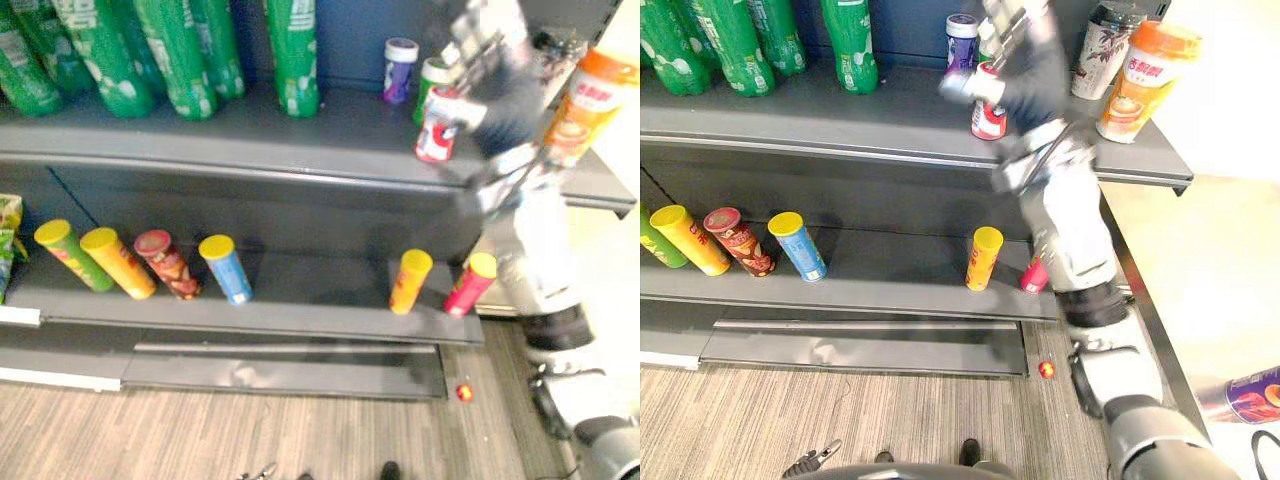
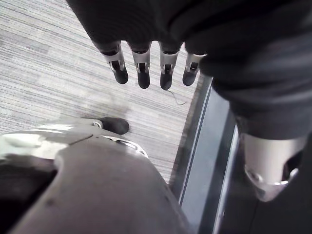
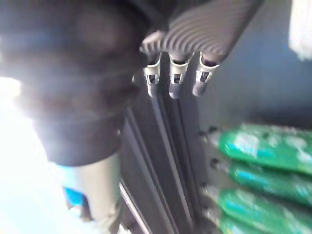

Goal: Put the gum and the chips on the shelf.

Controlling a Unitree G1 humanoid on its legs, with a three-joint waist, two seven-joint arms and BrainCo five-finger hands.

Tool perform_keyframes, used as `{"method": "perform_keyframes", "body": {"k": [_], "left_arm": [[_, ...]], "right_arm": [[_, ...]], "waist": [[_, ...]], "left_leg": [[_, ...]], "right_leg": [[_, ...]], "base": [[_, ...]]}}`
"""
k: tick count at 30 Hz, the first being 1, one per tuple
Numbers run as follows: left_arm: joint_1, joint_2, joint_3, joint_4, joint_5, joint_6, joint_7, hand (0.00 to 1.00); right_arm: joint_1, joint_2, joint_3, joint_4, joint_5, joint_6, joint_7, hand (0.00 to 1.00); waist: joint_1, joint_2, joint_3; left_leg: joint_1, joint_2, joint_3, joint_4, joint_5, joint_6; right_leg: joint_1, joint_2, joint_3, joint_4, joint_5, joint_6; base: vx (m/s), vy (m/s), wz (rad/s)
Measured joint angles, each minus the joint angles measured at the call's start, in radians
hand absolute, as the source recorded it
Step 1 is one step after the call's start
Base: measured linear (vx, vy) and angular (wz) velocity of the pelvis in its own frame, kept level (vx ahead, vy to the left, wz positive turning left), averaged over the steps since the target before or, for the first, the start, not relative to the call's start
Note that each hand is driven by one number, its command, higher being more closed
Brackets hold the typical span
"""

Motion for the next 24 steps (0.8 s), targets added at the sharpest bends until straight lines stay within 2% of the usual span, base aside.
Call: {"method": "perform_keyframes", "body": {"k": [1,7,14,17,19,21,22,24], "left_arm": [[0.0,-0.001,0.0,0.001,0.001,0.0,0.006,0.0],[-0.002,0.001,0.003,0.008,0.001,0.001,0.019,0.0],[-0.007,-0.008,0.019,0.022,0.013,0.001,0.035,0.0],[-0.008,-0.018,0.051,0.028,0.034,0.0,0.047,0.0],[-0.009,-0.02,0.055,0.028,0.05,-0.001,0.05,0.0],[-0.01,-0.025,0.073,0.028,0.072,-0.001,0.05,0.0],[-0.01,-0.029,0.087,0.029,0.083,-0.002,0.049,0.0],[-0.01,-0.03,0.092,0.029,0.086,-0.002,0.049,0.0]], "right_arm": [[0.061,0.038,0.065,-0.037,0.022,0.002,0.032,0.0],[0.232,0.135,0.189,-0.08,0.062,0.008,0.085,0.0],[0.506,0.147,0.248,-0.092,0.009,0.01,0.117,0.0],[0.638,0.147,0.261,-0.041,-0.005,0.015,0.142,0.0],[0.712,0.147,0.271,0.012,-0.039,0.039,0.163,0.0],[0.776,0.147,0.275,0.091,-0.076,0.053,0.181,0.0],[0.826,0.15,0.269,0.178,-0.112,0.075,0.191,0.0],[0.853,0.152,0.252,0.245,-0.128,0.082,0.2,0.0]], "waist": [[0.0,0.0,0.0],[0.0,-0.006,-0.004],[-0.003,-0.007,-0.006],[-0.006,-0.006,-0.007],[-0.006,-0.005,-0.006],[-0.008,-0.002,-0.004],[-0.008,0.003,-0.002],[-0.009,0.003,-0.002]], "left_leg": [[0.0,0.0,0.0,-0.003,0.0,0.0],[0.003,0.0,0.003,-0.004,0.0,0.0],[0.003,-0.001,0.002,-0.005,0.0,0.0],[0.006,-0.001,0.003,-0.005,-0.001,0.0],[0.005,-0.001,0.003,-0.005,-0.003,-0.004],[0.005,-0.002,0.003,-0.006,-0.007,-0.007],[0.005,-0.002,0.003,-0.006,-0.007,-0.007],[0.005,-0.002,0.003,-0.006,-0.007,-0.007]], "right_leg": [[0.0,0.0,0.0,0.001,0.0,0.0],[0.0,0.0,0.003,0.005,0.0,0.0],[0.0,-0.001,0.003,0.007,0.0,0.0],[0.005,-0.002,0.003,0.007,-0.001,0.001],[0.005,-0.002,0.002,0.007,-0.002,0.001],[0.005,-0.002,0.002,0.007,-0.002,0.002],[0.005,-0.003,0.002,0.007,-0.005,0.006],[0.005,-0.003,0.002,0.007,-0.005,0.006]], "base": [[0.0,0.0,0.0],[0.0,0.0,0.0],[0.0,0.0,0.0],[0.0,0.0,0.0],[0.0,0.0,0.0],[0.0,0.0,0.0],[0.0,0.0,0.0],[0.0,0.0,0.0]]}}
